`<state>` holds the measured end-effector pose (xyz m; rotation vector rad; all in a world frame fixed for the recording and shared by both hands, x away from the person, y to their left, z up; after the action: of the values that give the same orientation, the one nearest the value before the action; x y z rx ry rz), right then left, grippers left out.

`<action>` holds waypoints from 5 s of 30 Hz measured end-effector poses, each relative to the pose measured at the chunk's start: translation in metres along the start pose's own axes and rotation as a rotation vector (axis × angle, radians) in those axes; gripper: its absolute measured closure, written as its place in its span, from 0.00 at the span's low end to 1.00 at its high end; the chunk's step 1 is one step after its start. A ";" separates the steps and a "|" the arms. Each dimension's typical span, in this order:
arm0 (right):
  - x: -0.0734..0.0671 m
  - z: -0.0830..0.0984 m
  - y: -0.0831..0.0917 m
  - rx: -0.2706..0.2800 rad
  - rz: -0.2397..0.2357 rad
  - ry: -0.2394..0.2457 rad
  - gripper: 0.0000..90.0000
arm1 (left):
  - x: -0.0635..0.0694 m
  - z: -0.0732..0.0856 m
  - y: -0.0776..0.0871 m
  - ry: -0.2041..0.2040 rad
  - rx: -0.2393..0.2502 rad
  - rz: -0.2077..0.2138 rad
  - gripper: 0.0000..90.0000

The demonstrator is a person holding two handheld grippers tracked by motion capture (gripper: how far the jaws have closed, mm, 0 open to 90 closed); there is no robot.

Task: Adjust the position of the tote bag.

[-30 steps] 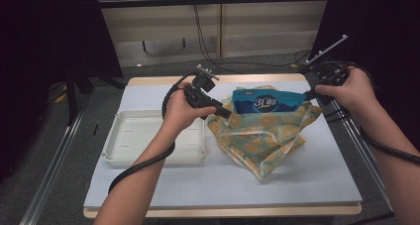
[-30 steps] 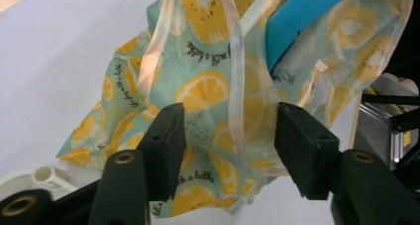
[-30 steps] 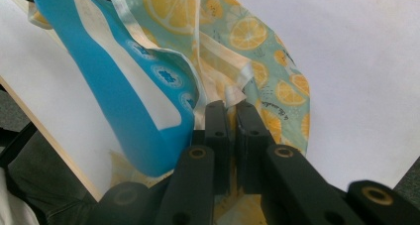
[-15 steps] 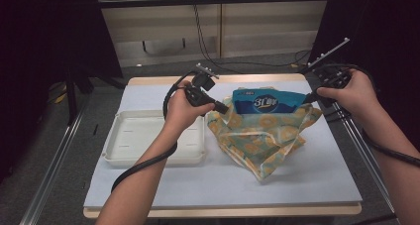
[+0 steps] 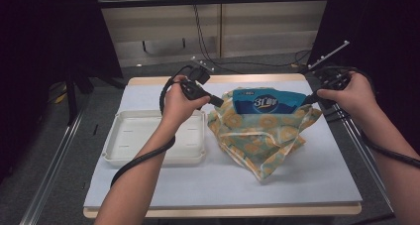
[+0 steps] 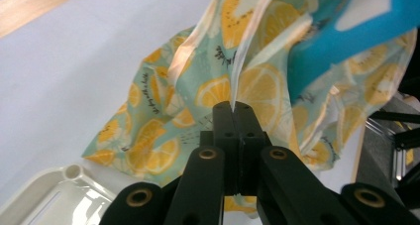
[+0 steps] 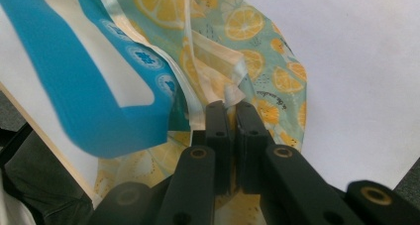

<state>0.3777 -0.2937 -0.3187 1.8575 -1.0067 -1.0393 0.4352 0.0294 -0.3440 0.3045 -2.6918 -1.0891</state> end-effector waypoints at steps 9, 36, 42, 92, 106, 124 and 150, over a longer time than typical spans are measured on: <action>0.003 0.003 -0.003 -0.011 0.008 0.003 0.96 | -0.015 0.004 -0.002 0.050 0.004 -0.014 1.00; 0.020 0.010 -0.019 0.003 0.012 -0.027 0.96 | -0.037 0.010 -0.028 0.064 -0.052 -0.004 1.00; 0.023 0.012 -0.024 0.017 0.003 -0.036 0.95 | -0.036 0.013 -0.028 0.088 -0.044 -0.003 0.88; 0.029 0.025 -0.037 0.018 -0.002 -0.062 0.95 | -0.011 0.037 -0.031 0.108 0.024 0.062 0.99; 0.037 0.030 -0.047 0.059 0.010 -0.095 1.00 | -0.017 0.049 -0.041 0.156 0.012 0.050 1.00; 0.044 0.037 -0.061 0.070 0.006 -0.099 1.00 | -0.017 0.060 -0.051 0.128 -0.046 0.054 1.00; 0.055 0.049 -0.082 0.055 -0.002 -0.128 1.00 | -0.011 0.070 -0.067 0.147 -0.070 0.064 1.00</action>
<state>0.3745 -0.3215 -0.4254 1.8554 -1.1178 -1.1544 0.4334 0.0319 -0.4416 0.2732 -2.5119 -1.0946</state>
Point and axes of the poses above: each handheld gripper's, and its own axes: y roughly backward along the jaws, z roughly out of its underside, x roughly to its right, the point moved 4 cm from there along -y, roughly forward along the jaws, and after that the axes turned 14 degrees about -y, right-handed, at the moved point
